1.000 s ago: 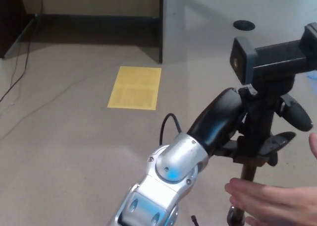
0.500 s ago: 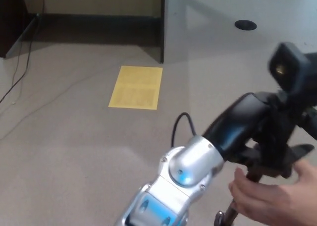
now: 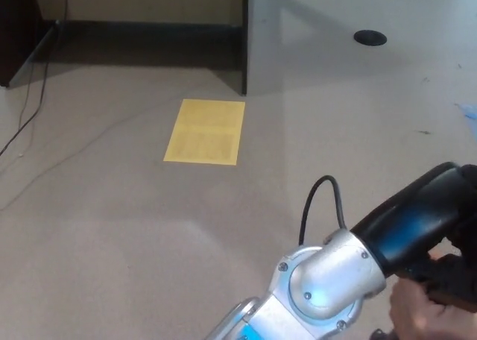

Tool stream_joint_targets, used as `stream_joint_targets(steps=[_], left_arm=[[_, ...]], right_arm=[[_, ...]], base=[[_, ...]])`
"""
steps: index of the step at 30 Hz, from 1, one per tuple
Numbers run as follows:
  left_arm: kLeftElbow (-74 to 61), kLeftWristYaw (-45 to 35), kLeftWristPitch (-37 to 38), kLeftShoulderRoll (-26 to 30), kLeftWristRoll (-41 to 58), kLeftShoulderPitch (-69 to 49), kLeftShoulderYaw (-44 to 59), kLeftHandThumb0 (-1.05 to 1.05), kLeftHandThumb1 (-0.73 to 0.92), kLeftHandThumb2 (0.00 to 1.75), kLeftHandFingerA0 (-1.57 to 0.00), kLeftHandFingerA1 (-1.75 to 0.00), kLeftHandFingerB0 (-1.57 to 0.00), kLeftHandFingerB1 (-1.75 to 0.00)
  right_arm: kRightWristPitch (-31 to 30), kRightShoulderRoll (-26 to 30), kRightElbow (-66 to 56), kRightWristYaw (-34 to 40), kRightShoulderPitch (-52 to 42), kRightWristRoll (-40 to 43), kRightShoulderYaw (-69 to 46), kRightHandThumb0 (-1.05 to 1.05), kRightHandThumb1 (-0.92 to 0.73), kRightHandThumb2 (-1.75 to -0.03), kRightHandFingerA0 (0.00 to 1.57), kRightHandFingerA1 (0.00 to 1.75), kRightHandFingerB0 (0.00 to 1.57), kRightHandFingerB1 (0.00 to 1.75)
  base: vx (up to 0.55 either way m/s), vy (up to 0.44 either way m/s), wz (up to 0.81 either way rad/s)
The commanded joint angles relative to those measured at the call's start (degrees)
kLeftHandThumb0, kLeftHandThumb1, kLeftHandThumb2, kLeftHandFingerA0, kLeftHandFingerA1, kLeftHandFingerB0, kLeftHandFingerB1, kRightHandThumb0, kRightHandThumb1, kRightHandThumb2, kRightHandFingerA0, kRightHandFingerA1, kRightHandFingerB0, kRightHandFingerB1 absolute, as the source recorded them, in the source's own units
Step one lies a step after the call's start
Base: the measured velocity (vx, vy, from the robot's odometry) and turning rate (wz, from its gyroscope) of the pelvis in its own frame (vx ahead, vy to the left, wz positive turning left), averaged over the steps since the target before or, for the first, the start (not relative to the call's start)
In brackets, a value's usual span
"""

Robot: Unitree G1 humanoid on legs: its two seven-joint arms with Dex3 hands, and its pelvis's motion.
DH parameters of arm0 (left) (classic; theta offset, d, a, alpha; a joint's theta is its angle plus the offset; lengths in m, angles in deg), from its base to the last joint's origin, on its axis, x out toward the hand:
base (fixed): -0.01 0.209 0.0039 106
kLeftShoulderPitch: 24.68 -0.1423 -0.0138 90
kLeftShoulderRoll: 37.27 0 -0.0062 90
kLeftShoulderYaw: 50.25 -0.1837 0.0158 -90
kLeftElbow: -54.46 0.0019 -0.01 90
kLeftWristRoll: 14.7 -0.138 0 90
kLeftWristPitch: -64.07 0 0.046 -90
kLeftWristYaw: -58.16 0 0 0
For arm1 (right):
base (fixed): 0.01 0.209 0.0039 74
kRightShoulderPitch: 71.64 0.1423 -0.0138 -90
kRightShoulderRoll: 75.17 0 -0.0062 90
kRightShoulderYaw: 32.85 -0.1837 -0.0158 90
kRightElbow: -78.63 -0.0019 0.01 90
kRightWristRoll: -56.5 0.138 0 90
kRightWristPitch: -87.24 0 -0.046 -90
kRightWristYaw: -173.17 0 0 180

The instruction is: There is a tripod standing in front of the robot and the robot extends its left arm to grab it. It lifts the tripod and passes it to a person.

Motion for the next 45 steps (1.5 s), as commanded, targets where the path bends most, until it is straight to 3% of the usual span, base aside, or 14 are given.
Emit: stream_joint_targets(steps=[1, 4, 6, 7, 9, 10, 11, 15, 31, 36, 38, 39, 40, 45], left_arm=[[-3.3, 1.0, 3.2, -9.1, 1.0, 6.9, 1.0, -0.15, 0.70, 0.79, -1.10, -1.22, -0.86, -0.95], [-4.4, -2.8, -1.8, -6.2, 3.2, 7.6, 2.1, -0.25, 0.80, 0.65, -1.07, -0.76, -0.88, -0.61], [-4.6, -4.4, -2.0, -3.8, 2.7, 7.9, 1.7, -0.26, 0.79, 0.64, -1.02, -0.67, -0.88, -0.51], [-4.5, -5.0, -1.2, -1.1, 0.4, 8.3, 0.6, -0.35, 0.75, 0.64, -0.91, -0.64, -0.72, -0.42], [-5.3, -6.5, -1.4, 2.5, -2.0, 9.3, -0.5, -0.55, 0.60, 0.59, -0.30, -0.31, -0.29, -0.33], [-6.7, -7.7, -2.6, 5.0, -3.3, 10.1, -1.3, -0.35, 0.32, 0.90, 0.00, -0.48, 0.00, -0.49], [-8.1, -8.1, -4.6, 6.8, -4.9, 10.7, -2.2, -0.69, 0.44, 0.81, -0.06, -0.24, -0.06, -0.23], [-11.0, -7.5, -6.4, 10.0, -5.3, 8.9, -2.5, -0.81, 0.48, 0.84, 0.00, -0.05, 0.00, 0.00], [-10.0, -10.3, -3.1, 25.4, -2.8, -4.8, 8.5, -0.75, 0.43, 0.83, 0.00, 0.00, 0.00, 0.00], [-4.7, -11.2, 8.2, 31.1, 1.2, -17.1, 20.0, -0.74, 0.41, 0.82, 0.00, -0.09, 0.00, 0.00], [-4.5, -12.1, 8.6, 31.9, 4.3, -21.6, 25.0, -0.70, 0.41, 0.79, 0.00, -0.06, 0.00, 0.00], [-4.9, -12.1, 7.8, 32.1, 4.9, -23.3, 26.8, -0.74, 0.44, 0.54, 0.00, -0.16, 0.00, -0.01], [-5.1, -11.9, 7.7, 32.3, 5.7, -25.6, 29.3, -0.66, 0.39, 0.78, 0.00, -0.13, 0.00, -0.03], [-1.2, -12.7, 14.2, 32.5, 7.8, -33.3, 37.3, -0.67, 0.41, 0.77, 0.00, -0.13, 0.00, 0.00]], right_arm=[[-2.6, 1.2, 0.8, -1.1, 1.7, 0.0, -0.3, -0.40, -0.70, -0.61, 0.72, 0.43, 0.56, 0.38], [-1.5, 0.7, 1.3, -1.0, 1.0, 0.7, -0.7, -0.43, -0.66, -0.61, 0.73, 0.45, 0.57, 0.40], [-1.0, 0.8, 1.4, -0.7, 0.4, 0.8, -0.8, -0.44, -0.66, -0.62, 0.73, 0.45, 0.57, 0.40], [-0.8, 0.7, 1.4, -0.3, 0.3, 0.6, -0.8, -0.45, -0.66, -0.62, 0.72, 0.45, 0.58, 0.40], [-1.2, 0.7, 1.2, -0.3, 0.3, 0.4, -0.7, -0.44, -0.65, -0.63, 0.74, 0.46, 0.57, 0.40], [-1.3, 0.6, 1.3, -0.3, 0.5, 0.4, -0.6, -0.41, -0.68, -0.59, 0.77, 0.44, 0.61, 0.39], [-1.2, 0.5, 1.4, -0.2, 0.5, 0.4, -0.6, -0.41, -0.68, -0.61, 0.76, 0.45, 0.62, 0.41], [-1.9, 0.6, 1.1, 0.4, 0.5, -0.6, 0.1, -0.41, -0.69, -0.61, 0.76, 0.43, 0.61, 0.39], [-1.5, 0.6, 1.6, -0.6, 0.8, -0.4, 0.5, -0.42, -0.69, -0.59, 0.70, 0.42, 0.55, 0.37], [-1.4, 1.2, 1.3, -0.6, 0.5, -0.6, 0.7, -0.44, -0.70, -0.60, 0.75, 0.43, 0.57, 0.39], [-1.3, 1.3, 1.3, -0.6, 0.4, -0.7, 0.8, -0.43, -0.70, -0.61, 0.74, 0.43, 0.58, 0.39], [-1.4, 1.3, 1.3, -0.5, 0.4, -0.7, 0.7, -0.44, -0.69, -0.60, 0.75, 0.43, 0.58, 0.39], [-1.6, 1.4, 1.4, -0.4, 0.4, -0.7, 0.7, -0.43, -0.70, -0.61, 0.74, 0.43, 0.58, 0.39], [-1.5, 1.1, 1.4, -0.5, 0.0, -0.2, 0.3, -0.42, -0.69, -0.59, 0.74, 0.43, 0.57, 0.38]], base=[[0.00, 0.000, 0.00], [0.00, 0.000, 0.00], [0.00, 0.000, 0.00], [0.00, 0.000, 0.00], [0.00, 0.000, 0.00], [0.00, 0.000, 0.00], [0.00, 0.000, 0.00], [0.00, 0.000, 0.00], [0.00, 0.000, 0.00], [0.00, 0.000, 0.00], [0.00, 0.000, 0.00], [0.00, 0.000, 0.00], [0.00, 0.000, 0.00], [0.00, 0.000, 0.00]])
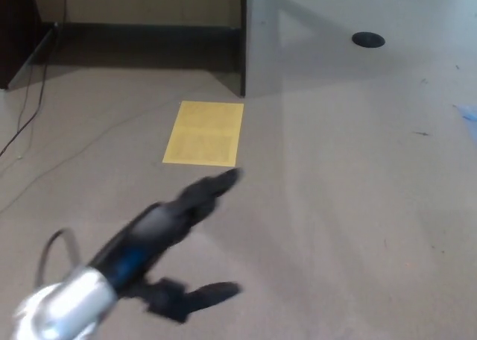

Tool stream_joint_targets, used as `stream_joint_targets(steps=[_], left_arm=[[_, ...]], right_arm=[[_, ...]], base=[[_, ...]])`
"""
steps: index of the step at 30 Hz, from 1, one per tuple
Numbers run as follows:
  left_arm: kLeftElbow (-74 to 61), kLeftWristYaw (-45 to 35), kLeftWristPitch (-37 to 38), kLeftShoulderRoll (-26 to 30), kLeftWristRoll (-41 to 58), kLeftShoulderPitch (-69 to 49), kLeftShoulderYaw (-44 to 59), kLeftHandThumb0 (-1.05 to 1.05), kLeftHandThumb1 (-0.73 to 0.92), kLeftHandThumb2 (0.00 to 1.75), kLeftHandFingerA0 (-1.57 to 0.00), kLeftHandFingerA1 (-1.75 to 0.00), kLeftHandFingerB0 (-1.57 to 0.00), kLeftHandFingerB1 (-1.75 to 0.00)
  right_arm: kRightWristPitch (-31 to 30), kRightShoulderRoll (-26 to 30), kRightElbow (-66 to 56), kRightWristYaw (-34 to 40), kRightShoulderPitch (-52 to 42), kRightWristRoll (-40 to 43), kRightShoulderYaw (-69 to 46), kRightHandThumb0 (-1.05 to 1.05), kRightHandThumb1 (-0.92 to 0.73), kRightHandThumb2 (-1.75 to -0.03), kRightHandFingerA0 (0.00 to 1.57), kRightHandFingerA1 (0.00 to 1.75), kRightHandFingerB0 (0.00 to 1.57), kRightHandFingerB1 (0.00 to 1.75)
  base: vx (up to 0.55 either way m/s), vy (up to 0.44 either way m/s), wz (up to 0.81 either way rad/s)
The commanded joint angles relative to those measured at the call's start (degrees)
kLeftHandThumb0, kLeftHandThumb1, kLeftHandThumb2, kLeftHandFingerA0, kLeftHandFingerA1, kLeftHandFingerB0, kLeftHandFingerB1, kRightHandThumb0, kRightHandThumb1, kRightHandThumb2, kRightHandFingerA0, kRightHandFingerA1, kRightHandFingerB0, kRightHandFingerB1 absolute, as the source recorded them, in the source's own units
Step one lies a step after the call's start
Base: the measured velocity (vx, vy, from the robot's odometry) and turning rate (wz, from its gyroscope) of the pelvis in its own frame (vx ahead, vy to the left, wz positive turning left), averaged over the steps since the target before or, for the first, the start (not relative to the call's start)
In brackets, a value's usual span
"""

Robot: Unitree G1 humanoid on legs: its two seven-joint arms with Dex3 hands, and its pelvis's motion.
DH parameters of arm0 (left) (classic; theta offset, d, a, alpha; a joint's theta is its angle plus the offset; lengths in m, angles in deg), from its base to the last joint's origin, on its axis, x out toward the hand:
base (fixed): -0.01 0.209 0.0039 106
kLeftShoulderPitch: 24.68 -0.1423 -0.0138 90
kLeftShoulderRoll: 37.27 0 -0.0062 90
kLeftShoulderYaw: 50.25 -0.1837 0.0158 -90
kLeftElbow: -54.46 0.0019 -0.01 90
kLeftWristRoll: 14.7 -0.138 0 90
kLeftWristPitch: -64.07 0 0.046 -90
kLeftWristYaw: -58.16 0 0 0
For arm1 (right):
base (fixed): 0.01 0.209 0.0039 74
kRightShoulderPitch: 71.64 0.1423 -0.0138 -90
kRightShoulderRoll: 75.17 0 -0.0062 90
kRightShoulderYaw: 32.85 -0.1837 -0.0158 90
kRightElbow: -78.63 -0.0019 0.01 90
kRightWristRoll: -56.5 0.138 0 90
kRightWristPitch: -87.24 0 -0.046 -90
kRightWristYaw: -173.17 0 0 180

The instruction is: There is a tripod standing in front of the robot and the robot extends its left arm to grab it. It lifts the tripod and passes it to a person.

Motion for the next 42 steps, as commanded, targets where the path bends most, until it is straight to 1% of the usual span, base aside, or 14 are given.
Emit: stream_joint_targets(steps=[1, 7, 8, 9, 10, 13, 14, 20, 30, 31, 34, 35, 40, 42], left_arm=[[4.2, -1.7, 9.6, 0.9, 5.8, -7.9, 8.2, -0.65, 0.40, 0.76, 0.00, -0.13, 0.00, 0.00], [18.4, 1.3, 17.7, -0.6, 4.2, -16.0, 13.6, -0.57, 0.36, 0.70, -0.03, -0.40, -0.10, -0.09], [21.8, 1.9, 19.5, -0.9, 4.0, -16.3, 14.3, -0.49, 0.43, 0.53, -0.14, -0.33, -0.02, -0.24], [28.0, 4.0, 20.4, -2.2, 4.7, -16.3, 16.4, -0.26, 0.23, 0.81, -0.03, -0.48, 0.00, -0.47], [30.5, 4.7, 21.1, -2.6, 4.7, -16.2, 17.0, -0.25, 0.23, 0.82, -0.09, -0.51, -0.06, -0.50], [39.7, 7.6, 23.7, -3.1, 3.8, -15.7, 18.5, -0.23, 0.26, 0.84, -0.13, -0.52, -0.10, -0.51], [43.4, 9.0, 25.1, -2.9, 2.9, -15.3, 18.6, -0.47, 0.38, 0.64, -0.28, -0.43, -0.22, -0.37], [61.4, 14.5, 30.8, -1.5, 0.6, -12.6, 18.9, -0.46, 0.38, 0.65, -0.31, -0.44, -0.28, -0.40], [69.5, 17.0, 34.0, 1.1, -3.1, -11.3, 15.0, -0.49, 0.39, 0.67, -0.30, -0.44, -0.26, -0.39], [70.3, 17.1, 34.6, 1.0, -3.1, -11.5, 14.8, -0.42, 0.47, 0.55, -0.34, -0.37, -0.28, -0.31], [72.7, 16.7, 36.5, 1.2, -2.6, -11.3, 14.6, -0.49, 0.39, 0.68, -0.32, -0.46, -0.25, -0.40], [73.1, 16.5, 37.0, 1.1, -2.3, -11.1, 14.7, -0.41, 0.47, 0.54, -0.38, -0.38, -0.29, -0.31], [75.5, 18.5, 39.6, 1.8, -3.9, -10.5, 13.4, -0.41, 0.48, 0.55, -0.40, -0.40, -0.31, -0.32], [75.6, 18.7, 39.5, 1.8, -3.8, -10.0, 13.0, -0.48, 0.39, 0.68, -0.33, -0.47, -0.27, -0.41]], right_arm=[[-0.4, 1.2, 0.3, 0.1, -0.7, -0.3, -0.1, -0.42, -0.70, -0.61, 0.74, 0.43, 0.58, 0.39], [0.3, 1.6, 0.0, -0.3, -1.8, 0.3, -0.6, -0.42, -0.69, -0.60, 0.76, 0.44, 0.59, 0.39], [0.1, 1.5, 0.2, -0.5, -1.6, 0.3, -0.6, -0.42, -0.69, -0.60, 0.75, 0.43, 0.58, 0.39], [-0.7, 1.5, 0.3, -0.7, -1.1, 0.2, -0.5, -0.42, -0.69, -0.60, 0.74, 0.43, 0.57, 0.38], [-0.8, 1.5, 0.2, -0.7, -1.1, 0.2, -0.5, -0.42, -0.70, -0.60, 0.75, 0.43, 0.57, 0.38], [-0.8, 1.5, 0.2, -0.4, -1.1, 0.1, -0.4, -0.42, -0.70, -0.61, 0.74, 0.43, 0.58, 0.38], [-0.6, 1.5, 0.3, -0.2, -1.1, 0.0, -0.4, -0.42, -0.70, -0.61, 0.74, 0.43, 0.58, 0.39], [0.0, 1.4, 0.5, -0.1, -0.7, -0.2, -0.2, -0.43, -0.69, -0.61, 0.75, 0.44, 0.58, 0.39], [0.4, 1.6, 0.3, 0.5, -2.1, -0.4, 0.0, -0.43, -0.69, -0.59, 0.73, 0.42, 0.58, 0.38], [0.7, 1.7, 0.3, 0.4, -2.8, -0.2, -0.1, -0.42, -0.69, -0.60, 0.73, 0.43, 0.58, 0.39], [0.2, 1.7, 0.3, 0.2, -3.5, -0.3, -0.1, -0.42, -0.70, -0.60, 0.74, 0.43, 0.58, 0.38], [-0.2, 1.6, 0.6, 0.0, -3.3, -0.2, -0.1, -0.41, -0.70, -0.61, 0.74, 0.43, 0.58, 0.39], [-0.9, 1.6, 1.2, -0.6, -2.8, -0.2, -0.1, -0.43, -0.71, -0.61, 0.74, 0.42, 0.57, 0.38], [-0.9, 1.7, 1.0, -0.4, -2.7, -0.3, -0.1, -0.43, -0.70, -0.60, 0.76, 0.43, 0.57, 0.38]], base=[[0.00, 0.000, 0.00], [0.00, 0.000, 0.00], [0.00, 0.000, 0.00], [0.00, 0.000, 0.00], [0.00, 0.000, 0.00], [0.00, 0.000, 0.00], [0.00, 0.000, 0.00], [0.00, 0.000, 0.00], [0.00, 0.000, 0.00], [0.00, 0.000, 0.00], [0.00, 0.000, 0.00], [0.00, 0.000, 0.00], [0.00, 0.000, 0.00], [0.00, 0.000, 0.00]])
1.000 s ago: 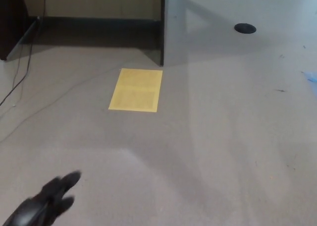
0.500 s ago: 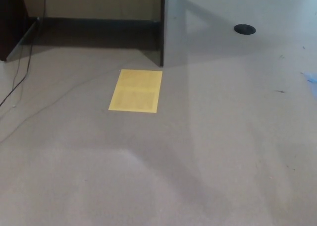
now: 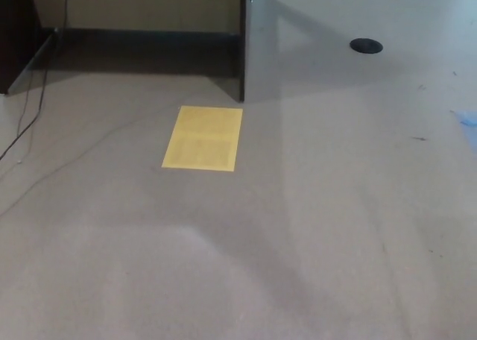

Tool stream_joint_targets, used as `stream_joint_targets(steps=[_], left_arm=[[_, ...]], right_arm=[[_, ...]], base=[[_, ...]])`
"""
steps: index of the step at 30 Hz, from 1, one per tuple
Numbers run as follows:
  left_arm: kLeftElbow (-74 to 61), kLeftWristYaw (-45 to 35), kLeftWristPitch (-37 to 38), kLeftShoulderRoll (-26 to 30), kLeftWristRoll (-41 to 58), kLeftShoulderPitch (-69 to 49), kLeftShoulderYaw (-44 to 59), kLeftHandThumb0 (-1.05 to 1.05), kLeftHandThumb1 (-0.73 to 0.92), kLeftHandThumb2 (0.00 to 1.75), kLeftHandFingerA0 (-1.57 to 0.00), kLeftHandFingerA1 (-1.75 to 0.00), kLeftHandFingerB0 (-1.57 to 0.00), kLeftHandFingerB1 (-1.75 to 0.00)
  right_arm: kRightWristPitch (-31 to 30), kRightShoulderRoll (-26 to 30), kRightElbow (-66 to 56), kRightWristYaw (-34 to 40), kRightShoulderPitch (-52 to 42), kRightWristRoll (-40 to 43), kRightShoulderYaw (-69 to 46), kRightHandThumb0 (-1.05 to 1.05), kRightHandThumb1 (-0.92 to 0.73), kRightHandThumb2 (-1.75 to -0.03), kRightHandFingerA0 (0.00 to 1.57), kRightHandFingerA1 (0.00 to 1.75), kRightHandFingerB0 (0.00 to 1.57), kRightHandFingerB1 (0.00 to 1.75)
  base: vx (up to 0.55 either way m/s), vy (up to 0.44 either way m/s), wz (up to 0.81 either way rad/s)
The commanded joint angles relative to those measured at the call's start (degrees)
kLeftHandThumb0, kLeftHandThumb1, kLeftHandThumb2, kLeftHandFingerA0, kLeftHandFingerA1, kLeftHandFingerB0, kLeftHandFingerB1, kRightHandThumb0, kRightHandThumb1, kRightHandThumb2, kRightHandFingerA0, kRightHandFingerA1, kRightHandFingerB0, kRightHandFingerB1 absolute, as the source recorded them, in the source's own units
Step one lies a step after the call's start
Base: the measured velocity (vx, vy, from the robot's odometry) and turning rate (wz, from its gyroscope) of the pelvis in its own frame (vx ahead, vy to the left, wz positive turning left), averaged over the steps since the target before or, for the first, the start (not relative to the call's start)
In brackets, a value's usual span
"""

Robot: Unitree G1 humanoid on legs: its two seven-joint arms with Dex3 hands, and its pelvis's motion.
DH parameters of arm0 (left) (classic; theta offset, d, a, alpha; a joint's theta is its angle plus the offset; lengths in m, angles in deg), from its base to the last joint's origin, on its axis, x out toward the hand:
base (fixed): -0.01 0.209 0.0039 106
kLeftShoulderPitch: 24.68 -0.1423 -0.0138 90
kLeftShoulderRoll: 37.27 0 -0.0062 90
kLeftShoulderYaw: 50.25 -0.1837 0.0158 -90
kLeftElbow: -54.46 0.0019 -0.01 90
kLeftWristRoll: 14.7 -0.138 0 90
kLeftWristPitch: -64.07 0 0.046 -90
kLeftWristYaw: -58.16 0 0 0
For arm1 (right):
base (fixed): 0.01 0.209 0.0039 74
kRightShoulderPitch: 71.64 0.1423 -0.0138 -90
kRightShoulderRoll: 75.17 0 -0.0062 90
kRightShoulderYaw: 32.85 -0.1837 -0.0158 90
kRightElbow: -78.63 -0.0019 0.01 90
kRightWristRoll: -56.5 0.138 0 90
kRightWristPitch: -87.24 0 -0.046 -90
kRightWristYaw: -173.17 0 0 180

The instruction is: There is a tripod standing in front of the robot and the robot extends its left arm to grab it. It lifts the tripod and passes it to a person.

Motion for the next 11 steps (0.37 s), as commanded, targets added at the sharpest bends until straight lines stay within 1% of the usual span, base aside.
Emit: stream_joint_targets(steps=[1, 2, 11], left_arm=[[2.1, 3.5, 6.6, 2.0, -2.4, 0.9, -0.8, -0.40, 0.48, 0.55, -0.39, -0.39, -0.31, -0.32], [2.3, 3.2, 6.7, 2.0, -2.1, 1.1, -0.8, -0.47, 0.39, 0.68, -0.32, -0.47, -0.26, -0.41], [3.7, 3.1, 7.8, 2.3, -2.0, 2.7, -1.1, -0.47, 0.39, 0.68, -0.33, -0.47, -0.27, -0.41]], right_arm=[[-0.7, 1.5, 0.6, -0.3, -0.3, -0.4, 0.1, -0.43, -0.70, -0.60, 0.76, 0.43, 0.57, 0.38], [-0.7, 1.5, 0.7, -0.1, -0.2, -0.5, 0.1, -0.44, -0.70, -0.61, 0.75, 0.43, 0.58, 0.38], [-0.4, 1.8, 0.2, -0.2, 0.4, -0.3, 0.0, -0.43, -0.70, -0.61, 0.74, 0.43, 0.57, 0.38]], base=[[0.00, 0.000, 0.00], [0.00, 0.000, 0.00], [0.00, 0.000, 0.00]])
